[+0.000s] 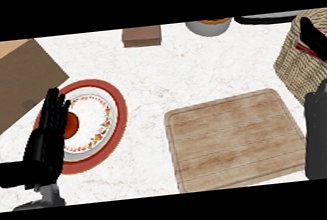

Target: Pick the can from the cutting board and place it in the basket

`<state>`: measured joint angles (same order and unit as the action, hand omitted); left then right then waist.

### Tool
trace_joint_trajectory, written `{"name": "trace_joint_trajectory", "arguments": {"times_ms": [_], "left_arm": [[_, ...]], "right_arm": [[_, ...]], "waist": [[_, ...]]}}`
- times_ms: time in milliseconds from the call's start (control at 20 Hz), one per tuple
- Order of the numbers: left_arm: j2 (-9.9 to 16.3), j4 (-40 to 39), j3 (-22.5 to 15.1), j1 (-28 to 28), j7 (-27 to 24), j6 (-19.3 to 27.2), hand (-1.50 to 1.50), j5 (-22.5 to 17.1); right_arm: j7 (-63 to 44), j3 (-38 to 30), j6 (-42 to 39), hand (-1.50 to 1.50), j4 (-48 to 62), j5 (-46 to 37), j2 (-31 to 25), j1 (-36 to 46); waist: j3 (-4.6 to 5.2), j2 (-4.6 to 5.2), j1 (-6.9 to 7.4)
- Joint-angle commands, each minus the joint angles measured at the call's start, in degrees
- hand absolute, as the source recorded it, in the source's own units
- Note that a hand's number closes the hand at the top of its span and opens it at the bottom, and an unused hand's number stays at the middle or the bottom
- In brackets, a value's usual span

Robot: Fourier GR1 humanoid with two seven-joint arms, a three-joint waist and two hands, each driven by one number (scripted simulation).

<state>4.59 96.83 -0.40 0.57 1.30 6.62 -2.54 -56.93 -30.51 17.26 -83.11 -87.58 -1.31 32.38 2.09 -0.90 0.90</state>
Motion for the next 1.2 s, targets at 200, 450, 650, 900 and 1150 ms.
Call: {"name": "trace_joint_trajectory", "arguments": {"times_ms": [200, 450, 650, 900, 1150], "left_arm": [[-1.1, -1.4, -0.7, 1.1, -0.5, 0.7, 0.0, 0.9], [-1.6, -0.8, -1.4, -2.3, -1.9, 0.0, 0.0, 0.7], [-1.0, -1.0, -0.6, 0.5, -0.4, 0.6, 0.0, 1.4], [-1.0, -4.4, 0.4, 3.0, -2.1, 0.6, 0.0, 1.4], [-2.1, -0.4, -1.7, -0.4, -1.0, 1.2, 0.0, 2.3]], "right_arm": [[0.4, 0.7, 7.7, -1.5, -2.8, -1.6, 0.0, -5.6], [-1.8, 2.9, 8.5, -1.5, -9.0, -8.7, 1.1, -9.6], [-3.8, 2.5, 2.3, -1.5, -16.3, -10.9, -0.9, -9.4], [-9.2, 4.4, 0.9, -1.5, -27.1, -14.5, 1.3, -15.0], [-8.0, 5.2, 1.1, -1.5, -42.6, -8.8, 1.3, -23.8]], "waist": [[-2.08, 0.89, -1.08], [-2.05, 0.74, -1.02], [-2.06, 0.74, -1.26], [-2.04, 0.74, -1.69], [-2.09, 0.5, -1.87]]}}
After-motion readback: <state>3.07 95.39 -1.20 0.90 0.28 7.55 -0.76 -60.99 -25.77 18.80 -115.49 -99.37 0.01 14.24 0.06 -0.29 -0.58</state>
